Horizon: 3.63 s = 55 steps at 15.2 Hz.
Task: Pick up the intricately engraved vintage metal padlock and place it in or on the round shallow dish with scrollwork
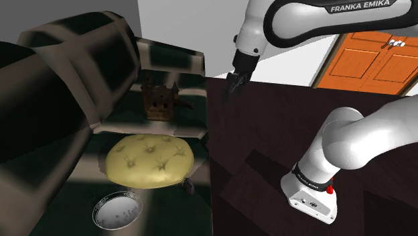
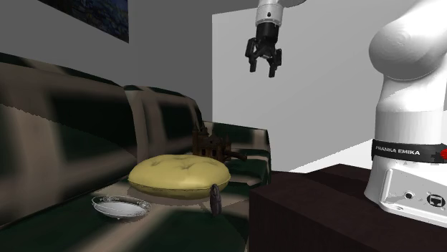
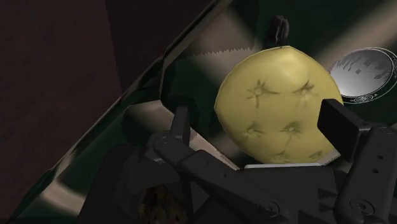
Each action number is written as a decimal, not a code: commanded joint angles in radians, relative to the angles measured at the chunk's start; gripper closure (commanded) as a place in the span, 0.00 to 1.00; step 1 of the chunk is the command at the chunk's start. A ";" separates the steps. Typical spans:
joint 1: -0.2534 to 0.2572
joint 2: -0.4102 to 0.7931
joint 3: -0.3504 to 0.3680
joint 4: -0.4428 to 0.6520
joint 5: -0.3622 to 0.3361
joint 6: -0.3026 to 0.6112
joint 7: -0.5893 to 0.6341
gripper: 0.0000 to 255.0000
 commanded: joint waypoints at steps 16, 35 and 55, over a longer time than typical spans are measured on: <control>0.027 0.529 0.268 -0.041 -0.012 0.476 0.347 0.00; 0.170 1.110 0.199 0.137 -0.352 0.773 0.752 0.00; 0.158 1.081 0.214 0.129 -0.336 0.751 0.742 1.00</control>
